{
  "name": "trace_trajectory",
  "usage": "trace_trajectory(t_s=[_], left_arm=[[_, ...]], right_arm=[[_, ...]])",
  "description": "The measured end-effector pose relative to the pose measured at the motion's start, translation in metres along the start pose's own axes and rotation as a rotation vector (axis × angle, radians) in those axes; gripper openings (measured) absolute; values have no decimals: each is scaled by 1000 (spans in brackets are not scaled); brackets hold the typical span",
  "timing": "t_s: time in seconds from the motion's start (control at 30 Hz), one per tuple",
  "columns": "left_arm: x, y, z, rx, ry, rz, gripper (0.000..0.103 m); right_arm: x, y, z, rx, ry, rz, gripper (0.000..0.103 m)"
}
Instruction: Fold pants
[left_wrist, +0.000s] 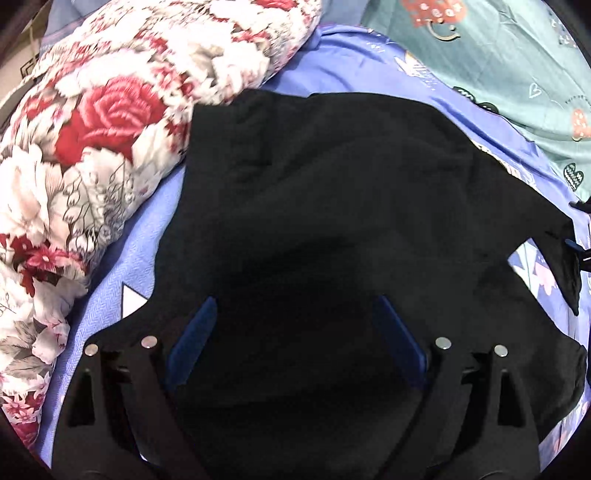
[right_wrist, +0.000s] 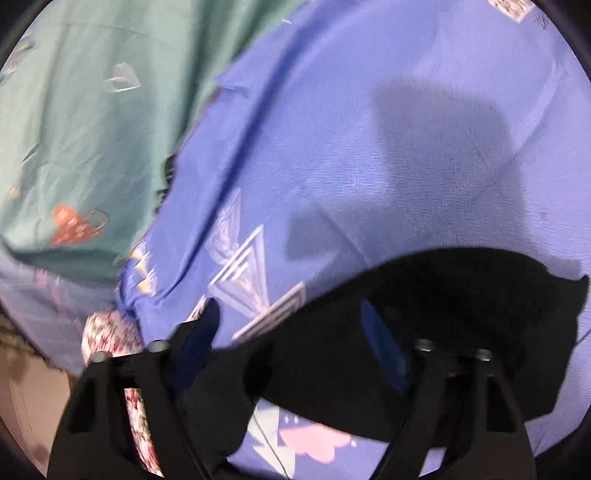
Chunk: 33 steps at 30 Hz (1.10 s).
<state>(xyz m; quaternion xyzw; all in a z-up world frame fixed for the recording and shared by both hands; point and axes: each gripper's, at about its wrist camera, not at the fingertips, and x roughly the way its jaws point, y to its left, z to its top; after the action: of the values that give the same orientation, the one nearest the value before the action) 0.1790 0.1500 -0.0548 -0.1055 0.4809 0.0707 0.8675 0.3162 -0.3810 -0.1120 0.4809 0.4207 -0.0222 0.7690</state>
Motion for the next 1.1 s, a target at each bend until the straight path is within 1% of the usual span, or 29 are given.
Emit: trace_trajectory(t_s=[0.03,0.07,0.1,0.13,0.2,0.23,0.27,0.3,0.33,0.4,0.43,0.47,0.5,0.53,0.57,0.6,0.63,0.67,0.7,0.73,0.77,0.8,0.83,0.87,0.9,0.97,1.0,1.03,1.1], left_arm=[[0,1,-1,-4,1,-4,89],[0,3,0,-6,1,-7,89],[-1,4,0,-6,-1,-10,89],[-3,4,1,-6,-5,-9,89],[-7,6,2,-4,-18,-7,89],[-9,6,4,-3,-28,-8,89],[-11,7,7,-1,-37,-6,89],[-11,8,9,-1,-41,-2,89],[-12,9,11,-4,-47,2,89],[-13,14,12,-20,-52,-2,89],[-12,17,12,-35,-50,-6,90],[-10,19,12,-44,-45,-7,90],[-8,22,11,-53,-36,-5,89],[-6,23,10,-56,-27,-2,89],[-5,23,9,-55,-21,2,89],[-4,24,8,-49,-15,10,89],[-4,23,8,-45,-15,15,89],[-5,23,8,-42,-16,18,89],[-6,23,8,-45,-18,22,89],[-8,23,8,-54,-20,22,89],[-10,24,8,-66,-22,19,89],[-12,24,8,-77,-27,15,89],[-14,24,8,-90,-32,12,90],[-16,23,7,-97,-35,14,90],[-17,22,5,-102,-36,18,91],[-18,20,4,-101,-32,28,91],[-18,18,2,-97,-26,35,91],[-19,17,2,-94,-23,38,91],[-21,15,0,-88,-22,48,91]], right_arm=[[4,-1,2,14,5,-26,44],[7,-4,4,32,1,-58,21],[7,-4,5,31,-16,-74,10],[2,-2,6,8,-36,-83,4],[-28,14,3,-85,-146,-63,2],[-47,27,-2,-176,-219,-61,2],[-68,44,-13,-307,-303,-57,2],[-80,52,-24,-390,-342,-62,2],[-92,51,-36,-437,-355,-79,2],[-104,32,-52,-452,-331,-68,3],[-106,18,-60,-455,-312,-76,7],[-104,-3,-71,-462,-269,-107,16],[-97,-24,-81,-469,-202,-140,19],[-86,-51,-93,-462,-78,-191,21],[-77,-69,-101,-434,16,-221,21],[-75,-86,-108,-392,80,-203,20],[-84,-94,-111,-378,63,-162,23],[-97,-100,-109,-364,47,-161,23],[-109,-102,-105,-352,2,-158,23],[-121,-102,-98,-344,-52,-152,41],[-135,-99,-86,-338,-139,-158,74],[-142,-94,-77,-334,-214,-182,84],[-147,-91,-70,-334,-284,-209,88],[-146,-83,-56,-352,-338,-229,88],[-140,-78,-43,-364,-349,-228,88],[-121,-72,-19,-345,-339,-250,88],[-104,-70,-3,-335,-294,-252,88],[-94,-73,6,-330,-256,-247,88],[-63,-73,24,-330,-103,-202,87]])
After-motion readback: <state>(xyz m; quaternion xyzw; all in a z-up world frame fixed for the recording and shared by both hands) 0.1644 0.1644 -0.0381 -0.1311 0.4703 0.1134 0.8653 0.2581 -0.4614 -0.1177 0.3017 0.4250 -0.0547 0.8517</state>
